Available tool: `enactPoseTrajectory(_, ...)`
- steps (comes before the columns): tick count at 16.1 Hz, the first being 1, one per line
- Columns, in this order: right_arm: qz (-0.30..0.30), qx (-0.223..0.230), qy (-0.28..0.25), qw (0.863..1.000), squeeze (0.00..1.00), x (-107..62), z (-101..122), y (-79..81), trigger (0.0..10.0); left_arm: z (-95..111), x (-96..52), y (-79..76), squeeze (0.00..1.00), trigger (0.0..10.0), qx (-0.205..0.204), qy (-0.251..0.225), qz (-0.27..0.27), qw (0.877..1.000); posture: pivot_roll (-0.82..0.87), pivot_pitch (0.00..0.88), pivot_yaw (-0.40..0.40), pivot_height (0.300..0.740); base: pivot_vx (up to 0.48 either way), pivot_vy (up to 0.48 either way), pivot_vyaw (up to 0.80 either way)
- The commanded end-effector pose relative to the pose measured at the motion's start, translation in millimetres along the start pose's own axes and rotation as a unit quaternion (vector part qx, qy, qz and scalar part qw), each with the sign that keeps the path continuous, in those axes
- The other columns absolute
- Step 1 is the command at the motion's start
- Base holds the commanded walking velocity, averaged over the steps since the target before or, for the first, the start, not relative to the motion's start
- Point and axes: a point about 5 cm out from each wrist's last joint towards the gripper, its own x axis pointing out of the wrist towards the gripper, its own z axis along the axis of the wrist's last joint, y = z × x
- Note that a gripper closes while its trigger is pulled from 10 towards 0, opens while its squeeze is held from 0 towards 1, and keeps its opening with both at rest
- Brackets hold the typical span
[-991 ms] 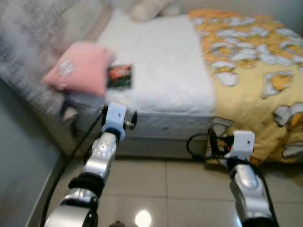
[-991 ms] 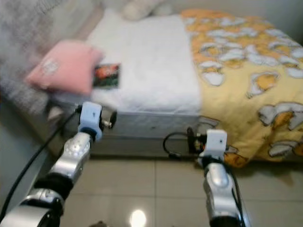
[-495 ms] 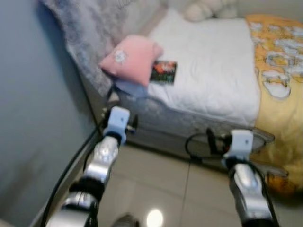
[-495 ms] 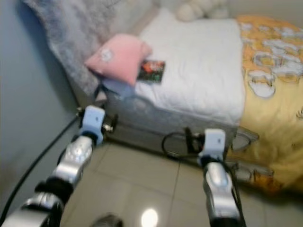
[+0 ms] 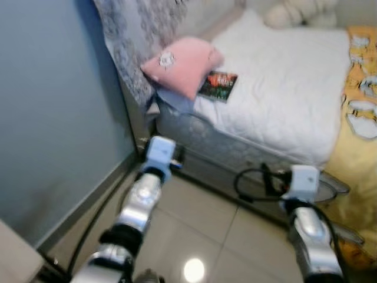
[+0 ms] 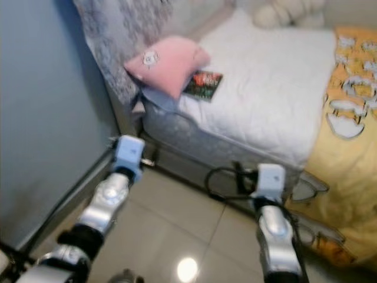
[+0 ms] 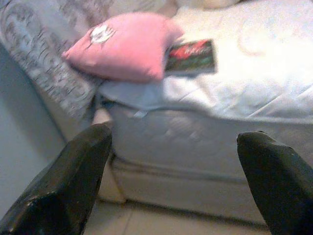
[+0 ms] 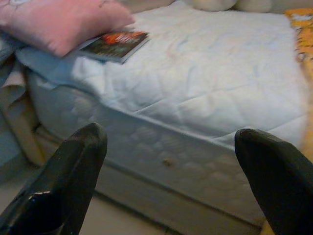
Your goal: Clean up the room
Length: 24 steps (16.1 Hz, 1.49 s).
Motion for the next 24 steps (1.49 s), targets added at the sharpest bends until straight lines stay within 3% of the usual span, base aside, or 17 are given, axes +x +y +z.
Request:
enactPoseTrajectory(1, 0.010, 0.002, -0.003, 1.000, 0.00, 0.8, 0.4, 6.8, 10.0, -3.4, -3.0, 6.2, 0.00, 10.0, 0.004, 0.008, 0.008, 1.000, 0.02, 0.000, 0.013, 0.740, 0.000, -0.465, 0.48)
enactPoseTrajectory(4, 0.021, -0.001, -0.001, 1.000, 0.00, 0.6, -0.5, 8.9, 10.0, -6.3, -5.6, 4.7, 0.00, 10.0, -0.007, 0.017, 0.017, 1.000, 0.03, 0.000, 0.011, 0.740, 0.000, -0.155, 0.47)
enactPoseTrajectory(7, 0.030, -0.002, 0.001, 1.000, 0.00, 1.3, -1.0, 10.4, 10.0, -10.6, -9.8, 22.3, 0.00, 10.0, -0.007, 0.021, 0.054, 0.998, 0.04, 0.000, 0.002, 0.740, 0.000, 0.000, 0.47)
enactPoseTrajectory(9, 0.036, -0.004, 0.001, 0.999, 0.00, 2.2, -0.4, 11.6, 10.0, -9.1, -10.4, 26.0, 0.00, 10.0, -0.015, 0.017, 0.066, 0.998, 0.04, 0.000, -0.002, 0.740, 0.000, -0.480, 0.46)
enactPoseTrajectory(12, 0.055, -0.008, 0.004, 0.998, 0.00, 4.3, 0.2, 17.0, 10.0, -5.5, -7.4, 23.1, 0.00, 10.0, -0.010, 0.025, 0.099, 0.995, 0.03, 0.000, -0.005, 0.740, 0.000, -0.472, 0.46)
enactPoseTrajectory(19, 0.078, -0.012, 0.008, 0.997, 0.00, 3.9, -0.3, 22.4, 10.0, -6.8, -6.1, 19.5, 0.00, 10.0, 0.001, 0.042, 0.109, 0.993, 0.02, 0.000, 0.000, 0.740, 0.000, -0.471, 0.45)
enactPoseTrajectory(21, 0.108, -0.055, 0.012, 0.993, 0.00, 2.0, -3.0, 28.1, 10.0, -3.2, -4.7, 16.0, 0.00, 10.0, -0.008, 0.033, 0.107, 0.994, 0.04, 0.000, -0.009, 0.740, 0.000, -0.472, 0.41)
enactPoseTrajectory(24, 0.102, -0.025, 0.021, 0.994, 0.00, 3.6, -5.4, 28.1, 10.0, -2.0, -4.3, 21.1, 0.00, 10.0, 0.004, 0.032, 0.112, 0.993, 0.05, 0.000, -0.016, 0.740, 0.000, -0.472, 0.00)
